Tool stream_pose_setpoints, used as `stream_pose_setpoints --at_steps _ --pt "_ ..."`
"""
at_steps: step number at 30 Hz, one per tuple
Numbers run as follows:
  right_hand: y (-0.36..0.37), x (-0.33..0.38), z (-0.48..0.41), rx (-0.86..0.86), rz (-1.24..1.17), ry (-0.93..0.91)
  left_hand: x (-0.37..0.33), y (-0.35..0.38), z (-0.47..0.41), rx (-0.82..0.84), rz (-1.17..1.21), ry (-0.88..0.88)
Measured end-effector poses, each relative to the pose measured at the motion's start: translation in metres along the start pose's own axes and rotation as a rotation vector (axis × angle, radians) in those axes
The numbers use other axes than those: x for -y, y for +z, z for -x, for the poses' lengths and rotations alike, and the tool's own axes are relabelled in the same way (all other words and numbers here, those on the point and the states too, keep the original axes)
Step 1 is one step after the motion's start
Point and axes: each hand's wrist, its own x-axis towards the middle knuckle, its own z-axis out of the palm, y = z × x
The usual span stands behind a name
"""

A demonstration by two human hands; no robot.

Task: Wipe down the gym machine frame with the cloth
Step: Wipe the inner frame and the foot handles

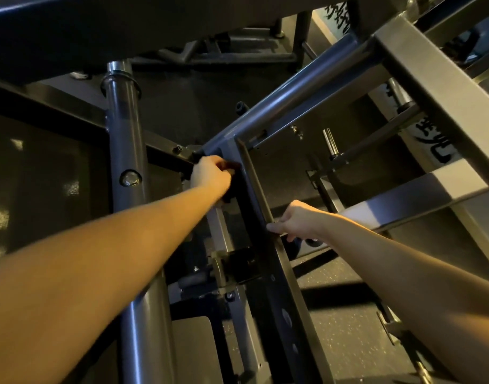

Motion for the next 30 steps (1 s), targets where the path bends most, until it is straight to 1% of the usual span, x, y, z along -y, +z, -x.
stream_pose_setpoints --at_steps 3,5,6,8,10,12,14,16,18,21,23,25,27,29,30 --pt "0.002 -0.002 -0.002 -0.021 -0.008 0.013 0.006 0.009 0.008 -0.107 0.183 -0.076" --pt "0.003 -0.004 -0.005 -0.025 -0.029 0.033 0.02 0.031 0.042 -0.161 0.296 -0.12" --pt "0.004 -0.004 -0.006 -0.023 -0.034 0.039 0.028 0.041 0.064 -0.161 0.3 -0.151" --pt "0.005 -0.004 -0.008 -0.029 -0.035 0.049 0.039 0.051 0.098 -0.121 0.231 -0.188" --pt "0.006 -0.005 -0.007 -0.023 -0.048 0.05 0.044 0.05 0.101 -0.075 0.136 -0.128" --pt "0.006 -0.006 -0.007 -0.016 -0.059 0.038 0.033 0.04 0.074 -0.039 0.102 -0.023" --pt "0.007 -0.008 -0.008 -0.017 -0.06 0.032 0.013 0.025 0.041 -0.05 0.096 -0.007" --pt "0.009 -0.009 -0.008 -0.029 -0.06 0.032 0.005 0.017 0.028 -0.085 0.098 -0.019" --pt "0.009 -0.009 -0.009 -0.043 -0.065 0.026 0.011 0.021 0.05 -0.07 0.108 -0.013" --pt "0.009 -0.009 -0.009 -0.044 -0.057 0.029 0.032 0.037 0.106 0.076 0.072 -0.013" --pt "0.011 -0.008 -0.007 -0.057 -0.06 0.036 0.034 0.036 0.102 0.105 0.047 -0.02" --pt "0.013 -0.005 -0.003 -0.069 -0.067 0.045 0.025 0.027 0.075 0.058 0.085 -0.053" --pt "0.014 -0.002 0.003 -0.086 -0.075 0.063 0.015 0.017 0.051 -0.047 0.121 -0.086" --pt "0.016 -0.002 0.006 -0.081 -0.095 0.088 0.016 0.02 0.056 -0.12 0.089 -0.061" --pt "0.015 -0.002 0.008 -0.073 -0.124 0.107 0.017 0.023 0.066 -0.13 0.067 -0.046"
